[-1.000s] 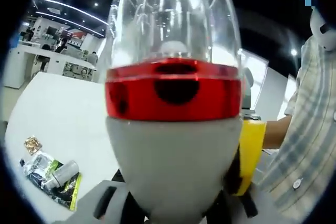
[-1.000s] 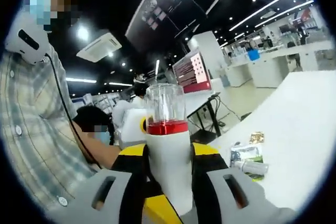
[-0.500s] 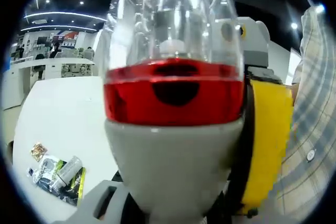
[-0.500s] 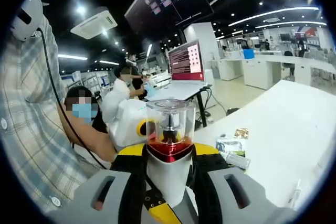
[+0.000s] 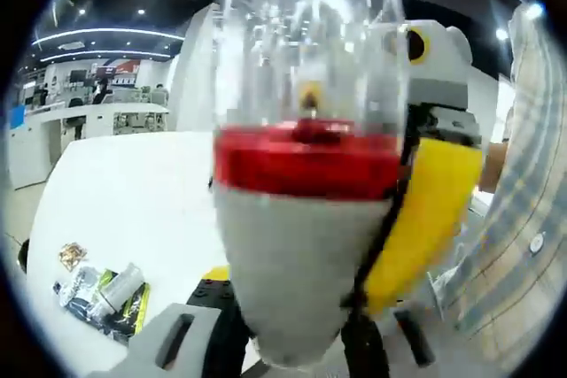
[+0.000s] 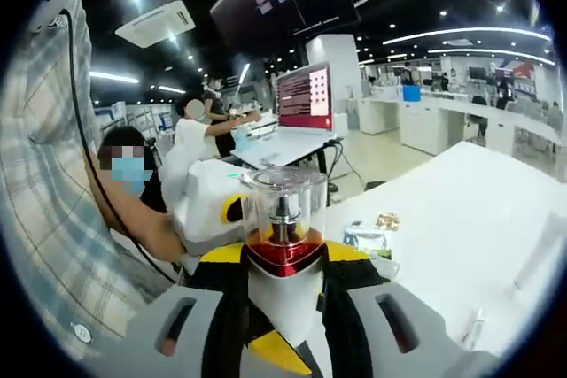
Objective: Arrange the skincare products in the storage area until every visible bottle or jar stands upright without overlapping.
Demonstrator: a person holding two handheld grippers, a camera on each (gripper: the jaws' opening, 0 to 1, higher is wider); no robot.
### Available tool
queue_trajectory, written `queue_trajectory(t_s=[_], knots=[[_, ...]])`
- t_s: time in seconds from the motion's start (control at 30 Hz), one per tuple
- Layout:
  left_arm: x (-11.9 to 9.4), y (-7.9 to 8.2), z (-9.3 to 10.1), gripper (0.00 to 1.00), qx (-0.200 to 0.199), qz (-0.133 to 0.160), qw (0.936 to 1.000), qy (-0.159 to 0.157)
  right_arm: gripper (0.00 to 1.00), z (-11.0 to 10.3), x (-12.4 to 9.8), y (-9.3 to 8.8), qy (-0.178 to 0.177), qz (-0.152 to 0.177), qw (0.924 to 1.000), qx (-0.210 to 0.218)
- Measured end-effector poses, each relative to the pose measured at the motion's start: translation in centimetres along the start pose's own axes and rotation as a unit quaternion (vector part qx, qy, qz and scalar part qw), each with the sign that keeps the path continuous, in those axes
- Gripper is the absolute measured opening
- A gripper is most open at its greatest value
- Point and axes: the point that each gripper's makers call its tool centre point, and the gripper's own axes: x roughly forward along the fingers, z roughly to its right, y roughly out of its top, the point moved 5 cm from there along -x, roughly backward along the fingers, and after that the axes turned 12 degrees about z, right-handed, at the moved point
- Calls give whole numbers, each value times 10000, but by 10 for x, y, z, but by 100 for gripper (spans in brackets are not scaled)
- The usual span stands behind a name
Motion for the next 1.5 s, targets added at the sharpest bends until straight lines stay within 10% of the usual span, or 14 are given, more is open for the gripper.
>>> queue_trajectory(t_s=[0.13,0.3,0.53,0.77,1.37,1.5], knots=[[-12,-20,-22,51,896,-709,9898,856,29,25,-11,9,-211,290,9991,236],[-29,-29,-39,67,1223,-853,9779,1466,29,60,-25,9,-547,416,9969,378],[-55,-44,-69,53,1892,-1088,9493,2264,29,100,-47,11,-934,608,9928,450],[-45,-51,-80,53,2117,-1445,9354,2437,29,140,-75,8,-1354,671,9874,475],[-30,-61,-63,41,1840,-1761,9510,1751,29,214,-151,-18,-2460,466,9679,239],[-26,-70,-59,41,2044,-2005,9447,1602,29,232,-162,-26,-2691,317,9624,205]])
